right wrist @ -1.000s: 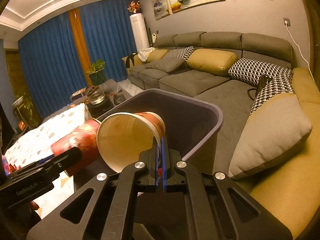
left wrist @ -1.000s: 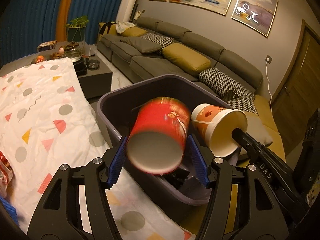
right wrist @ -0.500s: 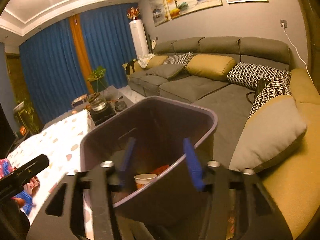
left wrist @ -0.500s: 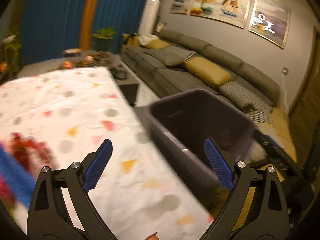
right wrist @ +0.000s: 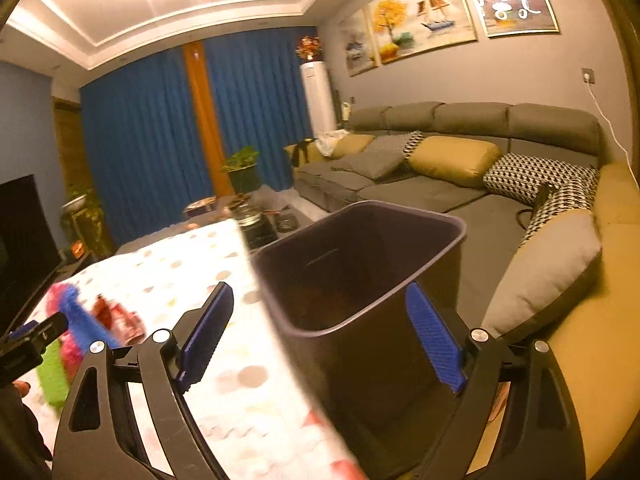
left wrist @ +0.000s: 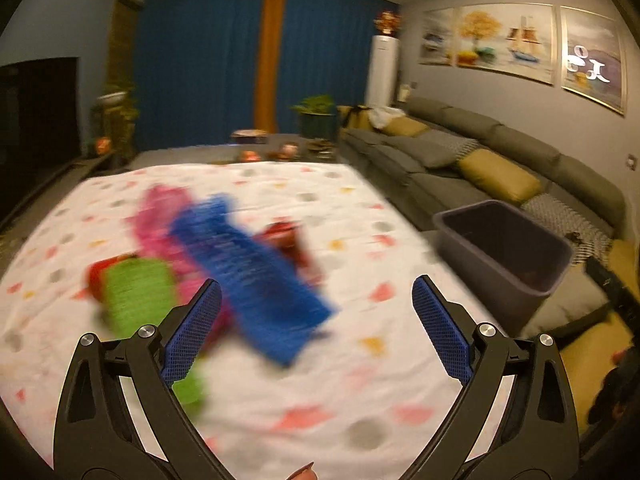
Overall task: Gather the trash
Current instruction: 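Move both open tools back over the trash pile on the bed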
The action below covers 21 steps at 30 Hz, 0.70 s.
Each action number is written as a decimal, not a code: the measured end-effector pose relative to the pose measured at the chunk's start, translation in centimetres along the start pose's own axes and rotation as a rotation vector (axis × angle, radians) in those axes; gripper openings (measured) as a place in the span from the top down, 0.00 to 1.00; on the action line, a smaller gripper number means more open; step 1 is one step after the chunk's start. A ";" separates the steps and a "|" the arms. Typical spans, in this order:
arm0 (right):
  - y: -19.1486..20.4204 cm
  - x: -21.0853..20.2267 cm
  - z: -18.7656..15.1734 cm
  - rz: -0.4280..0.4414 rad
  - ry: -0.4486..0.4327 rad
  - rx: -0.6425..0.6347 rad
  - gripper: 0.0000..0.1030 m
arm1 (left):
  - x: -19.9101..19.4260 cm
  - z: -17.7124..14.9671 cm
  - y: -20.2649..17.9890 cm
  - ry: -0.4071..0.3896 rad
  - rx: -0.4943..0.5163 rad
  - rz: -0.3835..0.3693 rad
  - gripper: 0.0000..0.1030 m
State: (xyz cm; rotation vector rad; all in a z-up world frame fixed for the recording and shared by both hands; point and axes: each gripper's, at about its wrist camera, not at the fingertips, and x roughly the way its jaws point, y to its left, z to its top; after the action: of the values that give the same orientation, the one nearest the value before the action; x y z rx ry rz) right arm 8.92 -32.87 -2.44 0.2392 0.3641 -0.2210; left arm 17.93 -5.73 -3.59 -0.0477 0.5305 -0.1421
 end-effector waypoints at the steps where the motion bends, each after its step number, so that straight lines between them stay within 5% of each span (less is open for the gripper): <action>1: 0.6 -0.4 -0.2 0.010 0.001 -0.004 0.17 | -0.7 -0.5 1.3 -0.006 -0.008 0.027 0.08; 10: 6.5 -1.8 -2.5 0.110 0.023 -0.062 0.17 | -4.3 -3.4 10.0 -0.009 -0.083 0.177 0.09; 18: 11.3 -1.9 -3.7 0.186 0.052 -0.125 0.17 | -2.5 -3.7 11.9 0.036 -0.135 0.140 0.09; 21: 12.1 -1.8 -3.8 0.196 0.059 -0.140 0.17 | -1.1 -3.9 12.2 0.079 -0.161 0.108 0.16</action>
State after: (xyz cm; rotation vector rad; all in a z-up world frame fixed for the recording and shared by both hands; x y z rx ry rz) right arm 9.11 -20.11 -2.93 0.1425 0.4101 0.0051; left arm 16.49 6.43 -7.44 -0.1704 0.6217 0.0039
